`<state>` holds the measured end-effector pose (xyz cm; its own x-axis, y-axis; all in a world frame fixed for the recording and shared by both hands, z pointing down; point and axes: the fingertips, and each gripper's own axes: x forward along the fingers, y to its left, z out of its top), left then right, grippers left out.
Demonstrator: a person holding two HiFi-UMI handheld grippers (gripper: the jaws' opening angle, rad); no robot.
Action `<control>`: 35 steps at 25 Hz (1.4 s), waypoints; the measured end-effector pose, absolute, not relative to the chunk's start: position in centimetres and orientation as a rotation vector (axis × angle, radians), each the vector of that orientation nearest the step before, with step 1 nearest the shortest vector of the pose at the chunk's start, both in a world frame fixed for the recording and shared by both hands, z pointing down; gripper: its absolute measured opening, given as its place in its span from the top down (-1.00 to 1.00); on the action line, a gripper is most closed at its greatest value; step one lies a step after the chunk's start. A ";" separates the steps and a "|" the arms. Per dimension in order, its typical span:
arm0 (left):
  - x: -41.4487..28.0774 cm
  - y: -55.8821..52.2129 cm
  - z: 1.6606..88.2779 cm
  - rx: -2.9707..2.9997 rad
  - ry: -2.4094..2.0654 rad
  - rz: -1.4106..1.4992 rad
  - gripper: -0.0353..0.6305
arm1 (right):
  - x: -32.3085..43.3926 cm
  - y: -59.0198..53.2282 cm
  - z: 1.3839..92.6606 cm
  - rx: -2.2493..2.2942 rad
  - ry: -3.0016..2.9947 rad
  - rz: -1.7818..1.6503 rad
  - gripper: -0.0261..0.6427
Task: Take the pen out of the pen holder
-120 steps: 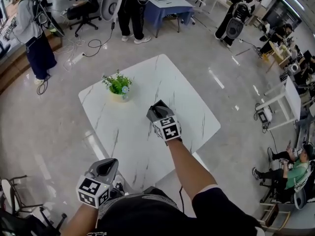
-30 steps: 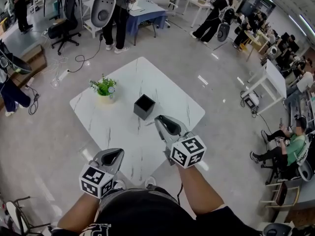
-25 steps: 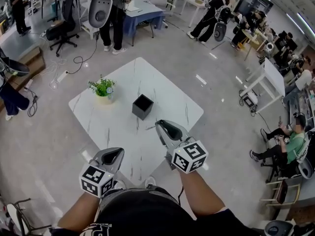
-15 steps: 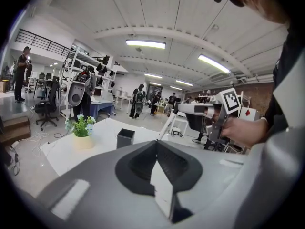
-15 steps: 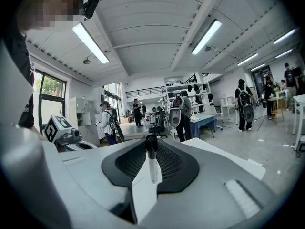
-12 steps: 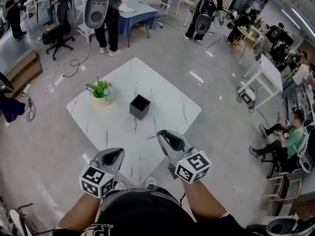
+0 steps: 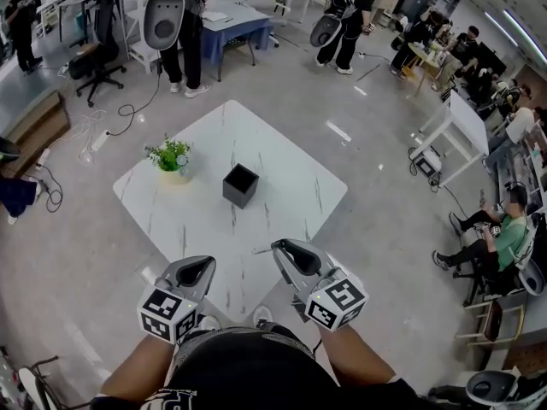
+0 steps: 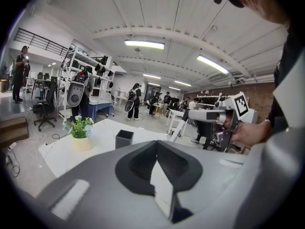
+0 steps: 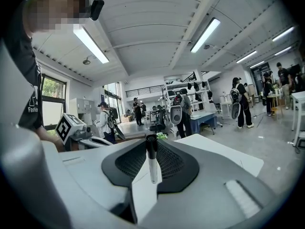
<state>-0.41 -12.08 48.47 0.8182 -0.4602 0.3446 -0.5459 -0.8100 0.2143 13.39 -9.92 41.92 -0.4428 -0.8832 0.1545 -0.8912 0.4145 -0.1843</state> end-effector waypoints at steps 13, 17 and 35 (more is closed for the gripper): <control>0.3 -12.0 48.1 2.718 -0.735 0.410 0.72 | 12.8 -8.6 44.3 1.606 -2.586 0.443 0.73; 0.5 -11.9 48.1 2.723 -0.729 0.415 0.72 | 12.9 -8.4 45.2 1.606 -2.573 0.467 0.73; 0.5 -11.5 48.3 2.714 -0.732 0.413 0.72 | 12.2 -8.6 45.9 1.563 -2.564 0.475 0.73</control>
